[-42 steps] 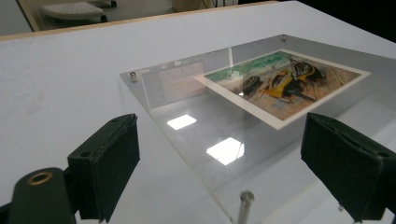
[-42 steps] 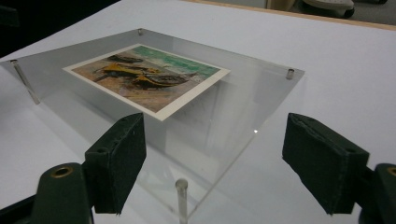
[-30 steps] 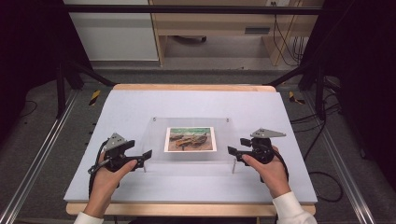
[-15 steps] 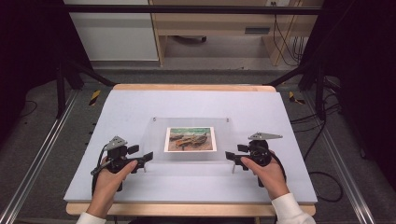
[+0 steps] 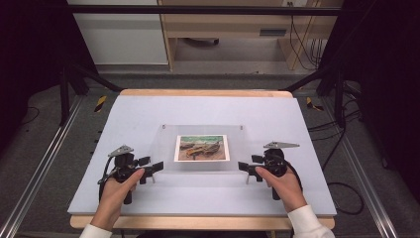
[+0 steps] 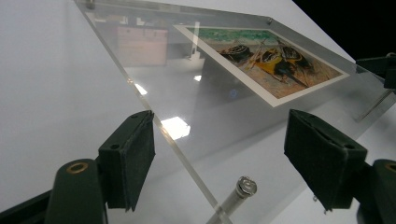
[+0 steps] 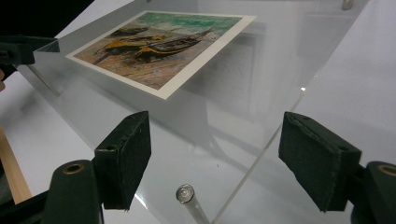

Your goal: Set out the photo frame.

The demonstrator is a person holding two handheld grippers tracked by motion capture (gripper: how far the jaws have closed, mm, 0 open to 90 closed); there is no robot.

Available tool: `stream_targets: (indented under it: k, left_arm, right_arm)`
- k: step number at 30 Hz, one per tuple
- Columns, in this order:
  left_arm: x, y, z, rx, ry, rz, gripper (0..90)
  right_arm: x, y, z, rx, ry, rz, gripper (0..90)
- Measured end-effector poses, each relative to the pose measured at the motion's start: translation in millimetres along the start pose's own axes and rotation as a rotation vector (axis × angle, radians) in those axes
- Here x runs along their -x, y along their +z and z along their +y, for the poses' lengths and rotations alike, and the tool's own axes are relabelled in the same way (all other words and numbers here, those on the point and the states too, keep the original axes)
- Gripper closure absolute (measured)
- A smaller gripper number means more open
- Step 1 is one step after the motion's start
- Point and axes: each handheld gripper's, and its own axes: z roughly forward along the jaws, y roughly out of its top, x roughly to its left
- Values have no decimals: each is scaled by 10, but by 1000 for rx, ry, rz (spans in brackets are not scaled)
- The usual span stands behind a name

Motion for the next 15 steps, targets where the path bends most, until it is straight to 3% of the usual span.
stream_targets:
  k: [7, 15]
  left_arm:
    - [-15, 14, 2, -8, -24, -7, 230]
    - [-22, 28, 8, -28, -47, -31, 224]
  right_arm:
    - [26, 22, 1, -8, 55, 14, 245]
    - [21, 43, 23, -14, 54, 1, 242]
